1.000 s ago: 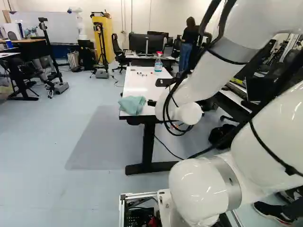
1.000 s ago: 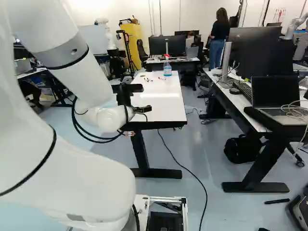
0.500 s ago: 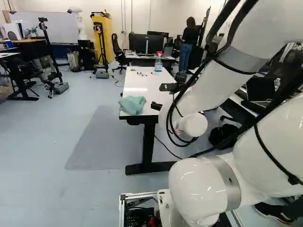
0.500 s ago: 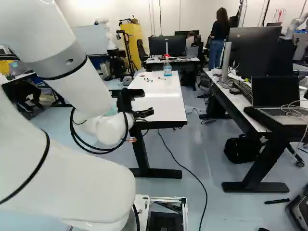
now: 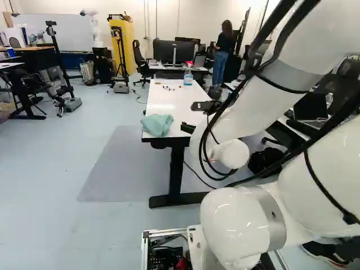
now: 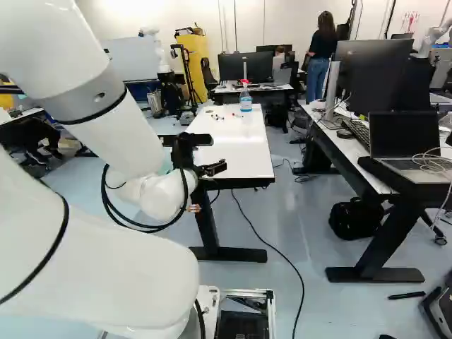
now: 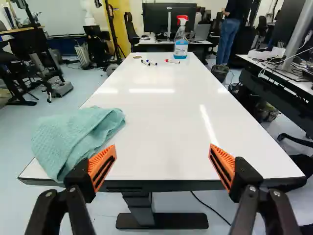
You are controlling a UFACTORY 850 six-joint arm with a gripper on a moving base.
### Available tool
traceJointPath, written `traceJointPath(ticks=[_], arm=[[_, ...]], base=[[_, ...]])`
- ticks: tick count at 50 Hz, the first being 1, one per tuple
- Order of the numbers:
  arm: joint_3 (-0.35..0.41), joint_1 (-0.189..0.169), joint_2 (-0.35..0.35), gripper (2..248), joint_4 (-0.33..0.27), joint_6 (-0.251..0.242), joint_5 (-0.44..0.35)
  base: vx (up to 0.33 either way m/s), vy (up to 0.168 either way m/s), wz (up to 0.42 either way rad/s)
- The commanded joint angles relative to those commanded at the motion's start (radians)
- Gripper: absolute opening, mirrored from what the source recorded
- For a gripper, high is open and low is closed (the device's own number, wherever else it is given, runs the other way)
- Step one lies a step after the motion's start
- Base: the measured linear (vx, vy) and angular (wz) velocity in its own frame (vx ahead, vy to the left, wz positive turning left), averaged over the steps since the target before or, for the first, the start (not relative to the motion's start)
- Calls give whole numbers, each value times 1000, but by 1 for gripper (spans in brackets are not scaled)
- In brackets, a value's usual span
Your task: Clean the table with the green towel
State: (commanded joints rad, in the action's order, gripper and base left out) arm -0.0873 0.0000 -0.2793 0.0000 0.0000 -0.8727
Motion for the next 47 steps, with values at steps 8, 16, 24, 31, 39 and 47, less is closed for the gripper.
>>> traceJointPath(ticks=[8, 16, 24, 31, 39, 47], arm=[[0, 0, 0, 247, 0, 0, 0], [0, 0, 0, 247, 0, 0, 0], [0, 0, 0, 247, 0, 0, 0], [0, 0, 0, 247, 0, 0, 0], [0, 0, 0, 247, 0, 0, 0], [0, 0, 0, 247, 0, 0, 0]], base=[[0, 0, 0], [0, 0, 0], [0, 0, 0], [0, 0, 0], [0, 0, 0], [0, 0, 0]])
